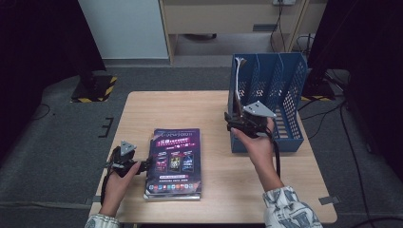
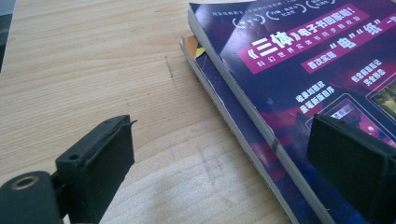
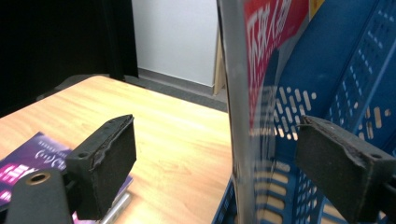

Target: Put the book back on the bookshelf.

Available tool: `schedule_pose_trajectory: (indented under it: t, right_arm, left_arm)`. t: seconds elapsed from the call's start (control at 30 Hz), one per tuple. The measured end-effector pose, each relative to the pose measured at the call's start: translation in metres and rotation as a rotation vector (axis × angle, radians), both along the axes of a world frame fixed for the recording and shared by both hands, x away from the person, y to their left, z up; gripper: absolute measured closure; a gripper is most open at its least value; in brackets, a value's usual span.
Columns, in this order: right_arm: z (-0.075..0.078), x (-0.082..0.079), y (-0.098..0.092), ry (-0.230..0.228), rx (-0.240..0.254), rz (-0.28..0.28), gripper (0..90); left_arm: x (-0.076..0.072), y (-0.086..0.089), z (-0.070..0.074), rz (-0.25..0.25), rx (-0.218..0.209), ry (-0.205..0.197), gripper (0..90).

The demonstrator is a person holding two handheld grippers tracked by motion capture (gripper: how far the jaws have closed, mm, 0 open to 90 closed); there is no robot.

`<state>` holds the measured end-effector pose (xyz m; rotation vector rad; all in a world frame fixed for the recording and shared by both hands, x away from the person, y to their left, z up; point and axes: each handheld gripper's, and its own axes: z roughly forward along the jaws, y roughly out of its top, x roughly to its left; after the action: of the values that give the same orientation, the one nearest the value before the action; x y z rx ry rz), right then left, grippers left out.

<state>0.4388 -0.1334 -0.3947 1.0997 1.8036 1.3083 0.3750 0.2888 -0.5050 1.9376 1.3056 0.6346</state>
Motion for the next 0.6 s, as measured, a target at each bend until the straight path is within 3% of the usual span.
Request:
schedule_pose_trajectory:
  t: [0.33,0.6]
  right_arm:
    - [-0.022,-0.021,-0.025,0.004,0.0,0.022,12.0]
    - [-0.045,-0.033,-0.036,0.027,0.044,0.045,12.9]
  left_arm:
    - [-0.002,-0.001,-0.002,0.014,0.011,0.003,6.8]
    - [-0.003,-0.003,0.0,0.01,-0.007,-0.018,9.7]
